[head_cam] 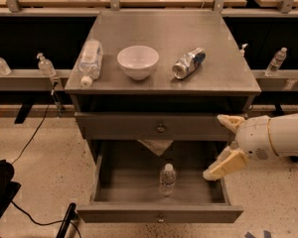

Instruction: Pick water bottle from middle drawer and place on counter

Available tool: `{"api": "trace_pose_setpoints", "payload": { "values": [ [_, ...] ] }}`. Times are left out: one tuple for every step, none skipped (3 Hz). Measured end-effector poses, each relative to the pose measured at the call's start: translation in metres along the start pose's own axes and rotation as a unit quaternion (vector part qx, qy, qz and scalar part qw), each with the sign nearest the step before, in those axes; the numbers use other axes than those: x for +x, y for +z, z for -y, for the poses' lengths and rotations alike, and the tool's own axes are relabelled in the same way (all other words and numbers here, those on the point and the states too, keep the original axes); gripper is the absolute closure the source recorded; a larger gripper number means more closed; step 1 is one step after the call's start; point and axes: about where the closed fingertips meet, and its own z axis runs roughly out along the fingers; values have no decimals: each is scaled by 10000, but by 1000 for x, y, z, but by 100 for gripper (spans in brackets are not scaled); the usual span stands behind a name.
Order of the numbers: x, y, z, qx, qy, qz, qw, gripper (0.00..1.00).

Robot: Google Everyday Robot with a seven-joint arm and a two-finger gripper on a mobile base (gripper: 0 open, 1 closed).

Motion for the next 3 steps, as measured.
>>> {"api": "trace_pose_setpoints", "payload": {
  "values": [
    [-10,-10,-3,57,-155,0,9999,0],
    [-3,8,-2,1,14,310,9995,0],
    [21,48,-7,234,307,1072,9935,0]
  ]
}}
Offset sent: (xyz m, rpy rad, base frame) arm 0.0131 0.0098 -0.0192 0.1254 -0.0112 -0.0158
